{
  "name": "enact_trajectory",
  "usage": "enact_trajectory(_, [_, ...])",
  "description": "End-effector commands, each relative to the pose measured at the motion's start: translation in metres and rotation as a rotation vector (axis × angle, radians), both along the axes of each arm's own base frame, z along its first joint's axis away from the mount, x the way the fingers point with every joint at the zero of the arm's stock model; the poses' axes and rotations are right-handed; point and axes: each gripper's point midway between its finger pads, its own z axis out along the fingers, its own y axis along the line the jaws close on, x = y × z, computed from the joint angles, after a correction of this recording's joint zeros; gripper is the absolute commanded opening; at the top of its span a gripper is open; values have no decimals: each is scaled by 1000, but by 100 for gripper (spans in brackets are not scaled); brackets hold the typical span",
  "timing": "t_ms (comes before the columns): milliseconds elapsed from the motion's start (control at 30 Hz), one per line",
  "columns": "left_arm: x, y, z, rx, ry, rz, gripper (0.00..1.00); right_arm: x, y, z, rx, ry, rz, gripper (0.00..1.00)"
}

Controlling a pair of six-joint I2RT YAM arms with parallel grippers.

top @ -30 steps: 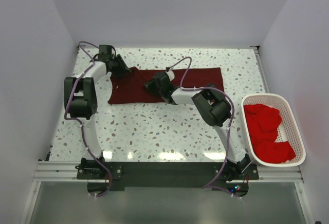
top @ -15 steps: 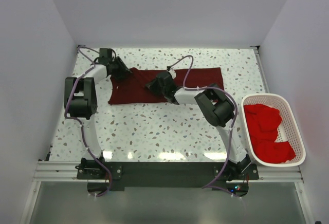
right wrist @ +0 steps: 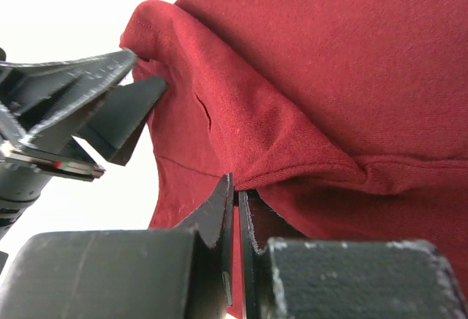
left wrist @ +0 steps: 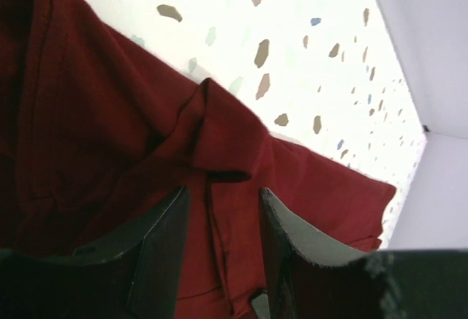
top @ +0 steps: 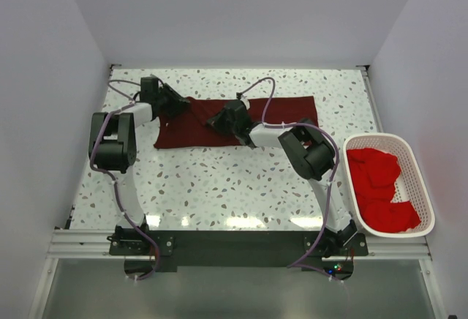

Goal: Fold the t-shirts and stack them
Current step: Fold the tshirt

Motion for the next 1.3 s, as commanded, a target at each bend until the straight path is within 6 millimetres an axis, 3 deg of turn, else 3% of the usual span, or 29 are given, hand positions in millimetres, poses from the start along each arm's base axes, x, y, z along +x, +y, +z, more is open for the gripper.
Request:
enact_trajectory(0, [20, 1, 59, -63, -191, 46, 48, 11, 8, 34, 45, -76, 14, 0])
enact_trajectory(333, [25, 6, 38, -55, -141, 81, 48, 13, 10, 36, 47, -82, 27, 0])
enact_trajectory(933, [38, 15, 20, 1, -120, 103, 45, 11, 10, 35, 26, -84, 49, 0])
enact_trajectory(1267, [47, 15, 22, 21, -148, 81, 25, 8, 8, 42, -9, -111, 78, 0])
